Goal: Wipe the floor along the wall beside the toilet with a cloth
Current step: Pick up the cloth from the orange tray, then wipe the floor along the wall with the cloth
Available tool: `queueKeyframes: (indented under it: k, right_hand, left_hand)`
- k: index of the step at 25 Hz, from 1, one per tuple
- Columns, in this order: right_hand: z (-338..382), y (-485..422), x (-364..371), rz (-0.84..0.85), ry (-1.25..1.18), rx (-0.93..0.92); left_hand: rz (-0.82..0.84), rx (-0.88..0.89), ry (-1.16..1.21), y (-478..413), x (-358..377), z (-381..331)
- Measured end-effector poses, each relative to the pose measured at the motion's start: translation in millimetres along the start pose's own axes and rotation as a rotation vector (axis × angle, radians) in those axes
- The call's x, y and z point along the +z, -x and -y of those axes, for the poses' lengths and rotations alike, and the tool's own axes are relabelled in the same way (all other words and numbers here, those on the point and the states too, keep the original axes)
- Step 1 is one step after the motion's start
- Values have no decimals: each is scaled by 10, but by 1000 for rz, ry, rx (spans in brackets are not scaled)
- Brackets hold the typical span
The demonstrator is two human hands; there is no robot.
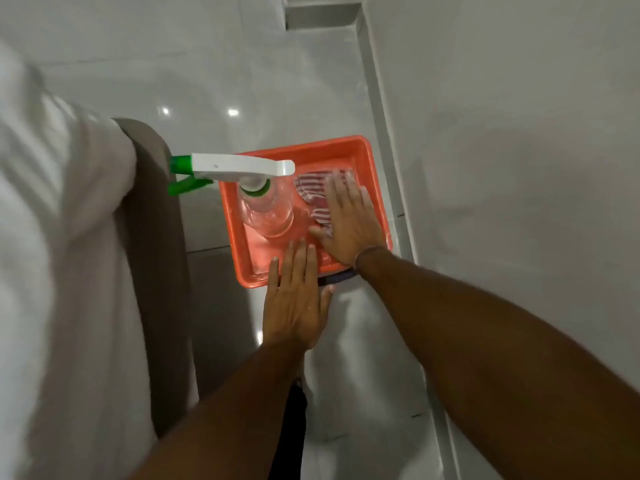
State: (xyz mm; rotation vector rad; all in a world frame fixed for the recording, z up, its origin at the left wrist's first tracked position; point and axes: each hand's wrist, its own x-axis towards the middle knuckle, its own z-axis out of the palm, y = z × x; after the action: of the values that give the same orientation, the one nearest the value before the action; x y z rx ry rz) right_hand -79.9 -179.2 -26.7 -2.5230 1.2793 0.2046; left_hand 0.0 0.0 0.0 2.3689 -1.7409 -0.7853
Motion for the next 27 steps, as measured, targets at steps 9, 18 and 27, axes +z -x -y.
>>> queueKeyframes:
  k: [9, 18, 27]
  right_hand:
    - [-135, -277, 151, 43, -73, -56]
    - [120, 1377, -648, -459, -618, 103]
    - [-438, 3989, 1238, -32, -553, 334]
  left_hand:
    - [-79, -17, -51, -131, 217, 49]
    - [-85, 13, -99, 669, 119, -436]
    - [154, -5, -156, 1984, 1937, -711]
